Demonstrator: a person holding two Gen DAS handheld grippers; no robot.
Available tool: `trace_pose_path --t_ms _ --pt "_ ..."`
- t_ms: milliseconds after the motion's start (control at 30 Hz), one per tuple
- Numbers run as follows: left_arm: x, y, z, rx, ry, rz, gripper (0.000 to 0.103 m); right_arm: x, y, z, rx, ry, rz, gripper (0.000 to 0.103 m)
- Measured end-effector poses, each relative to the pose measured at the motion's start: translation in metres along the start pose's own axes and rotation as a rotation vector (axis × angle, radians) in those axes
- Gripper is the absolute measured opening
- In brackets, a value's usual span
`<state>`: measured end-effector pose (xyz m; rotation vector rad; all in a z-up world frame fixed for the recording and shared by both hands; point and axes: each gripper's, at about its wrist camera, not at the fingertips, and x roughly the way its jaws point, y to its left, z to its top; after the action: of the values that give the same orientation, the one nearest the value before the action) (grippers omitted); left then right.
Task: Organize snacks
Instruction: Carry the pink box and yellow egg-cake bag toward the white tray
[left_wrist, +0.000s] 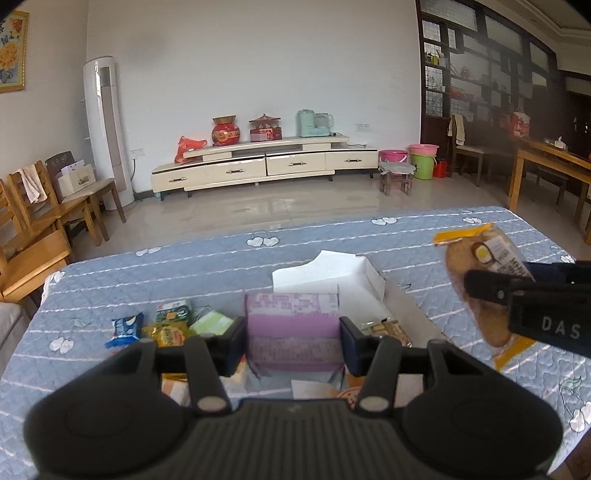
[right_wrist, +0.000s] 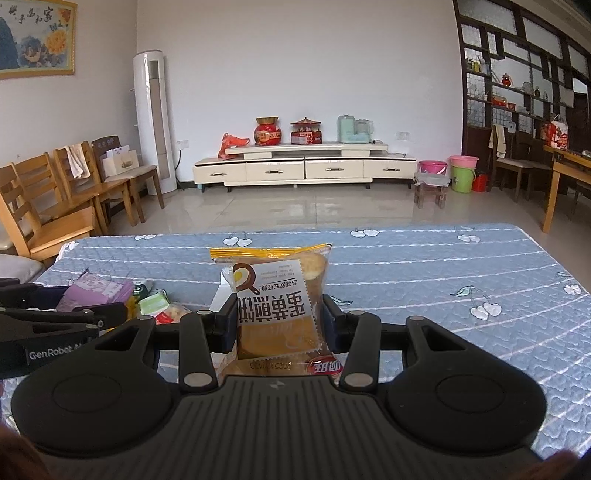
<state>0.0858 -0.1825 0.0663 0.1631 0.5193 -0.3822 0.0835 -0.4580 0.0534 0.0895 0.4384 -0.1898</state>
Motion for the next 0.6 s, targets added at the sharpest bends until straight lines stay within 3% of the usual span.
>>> trace_pose_path --t_ms 600 --pt "0.035 -0.009 0.017 -0.003 0.020 0.003 0.051 0.019 -0.001 0.003 -0.032 0.031 0.016 0.055"
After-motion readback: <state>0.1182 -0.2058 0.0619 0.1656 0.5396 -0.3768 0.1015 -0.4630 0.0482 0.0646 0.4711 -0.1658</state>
